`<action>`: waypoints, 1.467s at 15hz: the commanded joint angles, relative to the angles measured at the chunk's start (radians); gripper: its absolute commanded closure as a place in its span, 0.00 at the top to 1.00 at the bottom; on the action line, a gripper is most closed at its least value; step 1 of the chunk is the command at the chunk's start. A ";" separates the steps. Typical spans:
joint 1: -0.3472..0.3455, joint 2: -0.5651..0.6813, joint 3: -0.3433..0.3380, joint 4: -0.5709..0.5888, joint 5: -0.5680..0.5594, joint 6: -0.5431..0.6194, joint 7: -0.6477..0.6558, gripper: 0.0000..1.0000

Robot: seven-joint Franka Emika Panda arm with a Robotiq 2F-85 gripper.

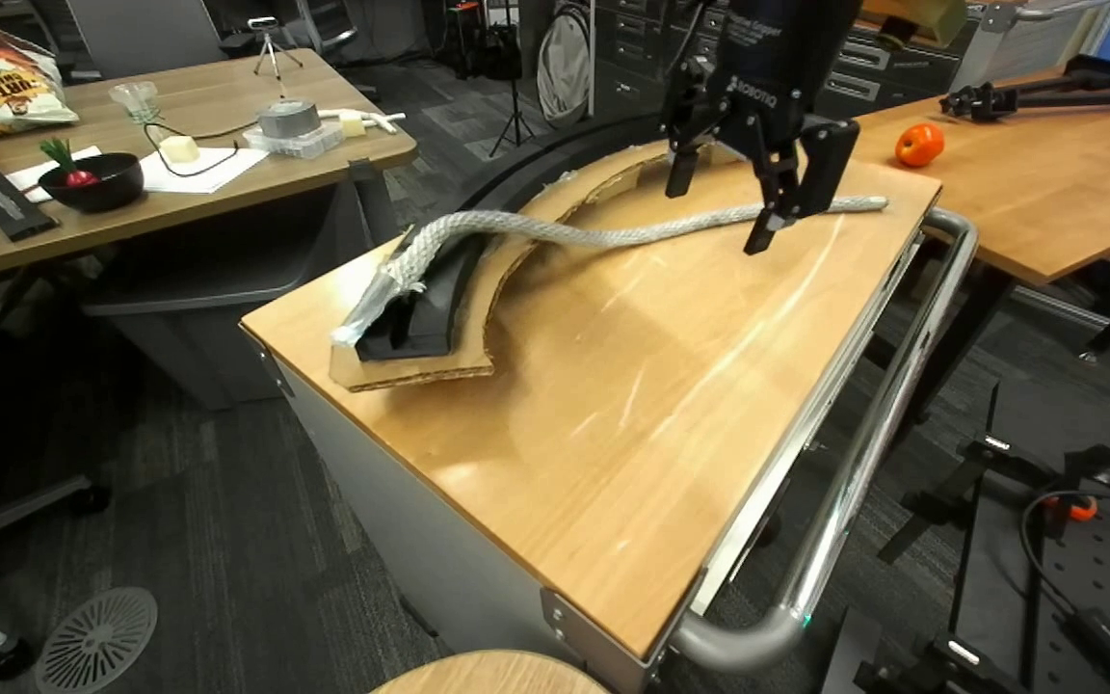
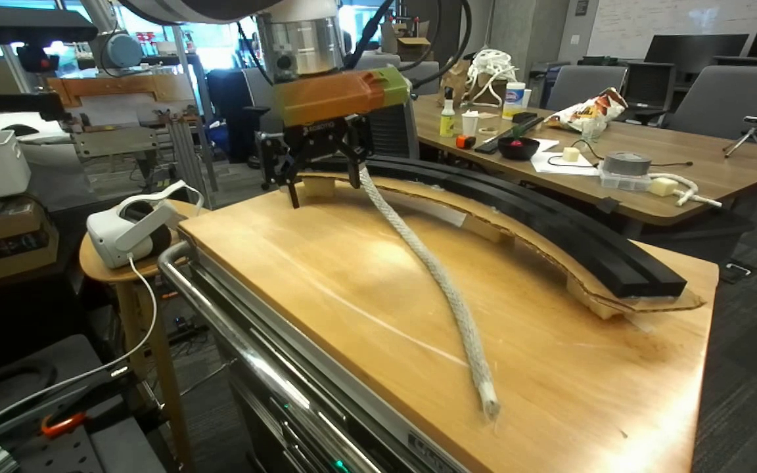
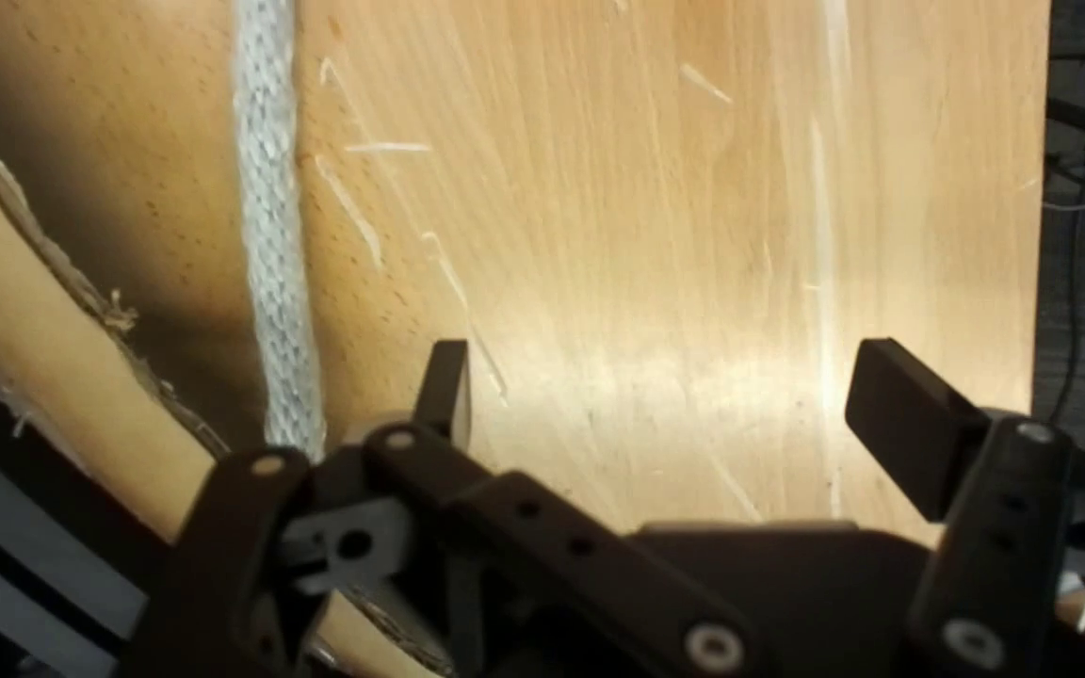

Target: Put the white rope on the black board

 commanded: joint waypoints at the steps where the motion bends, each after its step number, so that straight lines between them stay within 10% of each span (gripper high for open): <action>1: -0.005 -0.025 -0.020 -0.018 0.066 -0.003 -0.081 1.00; 22: -0.135 0.174 -0.004 0.291 0.016 -0.098 0.180 1.00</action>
